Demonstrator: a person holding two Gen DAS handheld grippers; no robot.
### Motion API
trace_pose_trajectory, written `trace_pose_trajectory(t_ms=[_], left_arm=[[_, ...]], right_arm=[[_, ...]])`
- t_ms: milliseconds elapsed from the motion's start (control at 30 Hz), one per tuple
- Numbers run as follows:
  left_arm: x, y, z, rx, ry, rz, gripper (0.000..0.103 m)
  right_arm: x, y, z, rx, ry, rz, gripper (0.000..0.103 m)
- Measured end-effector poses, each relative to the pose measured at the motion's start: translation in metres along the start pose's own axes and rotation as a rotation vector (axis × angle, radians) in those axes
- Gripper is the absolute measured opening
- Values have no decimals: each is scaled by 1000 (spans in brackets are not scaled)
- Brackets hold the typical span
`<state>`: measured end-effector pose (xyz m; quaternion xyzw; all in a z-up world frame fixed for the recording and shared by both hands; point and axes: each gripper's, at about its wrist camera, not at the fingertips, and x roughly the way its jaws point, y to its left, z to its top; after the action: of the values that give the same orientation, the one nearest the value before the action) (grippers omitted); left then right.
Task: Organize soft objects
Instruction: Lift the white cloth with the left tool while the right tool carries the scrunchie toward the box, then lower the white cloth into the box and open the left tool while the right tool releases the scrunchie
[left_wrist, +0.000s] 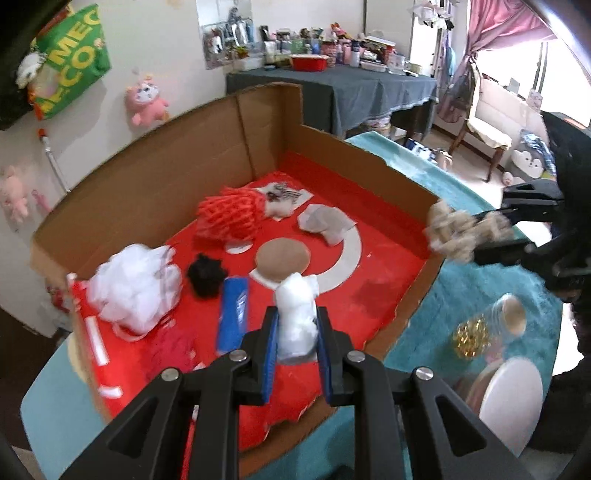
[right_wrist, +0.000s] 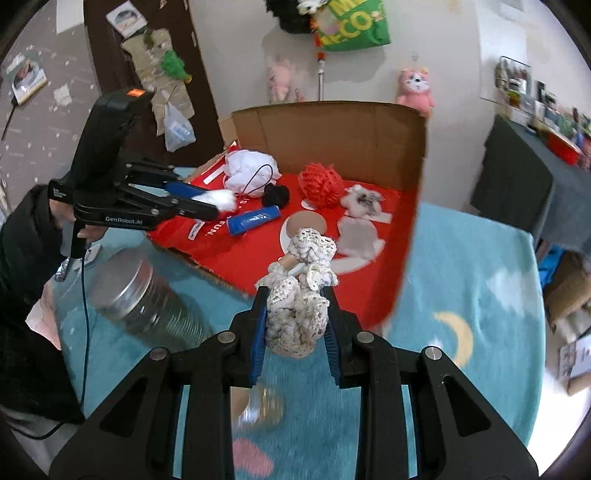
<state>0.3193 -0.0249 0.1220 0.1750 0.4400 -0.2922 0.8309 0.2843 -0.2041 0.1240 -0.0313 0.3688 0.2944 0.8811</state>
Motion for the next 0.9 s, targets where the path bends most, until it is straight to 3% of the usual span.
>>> trace_pose_trajectory(t_ms=[167,500,667,900], left_arm=[[23,-2,13,18,52,-49,20],[71,3,17,22,202,-60,22],[80,4,13,21,225,-46,22],[80,6,13,7,219,-36,35]], right_arm=[[42,0,22,-10,100,17,26],[103,-8,39,-2,290,-31,27],[118,-11,37,10,335,-65,27],[124,-7,37,-5,354,-87,29]])
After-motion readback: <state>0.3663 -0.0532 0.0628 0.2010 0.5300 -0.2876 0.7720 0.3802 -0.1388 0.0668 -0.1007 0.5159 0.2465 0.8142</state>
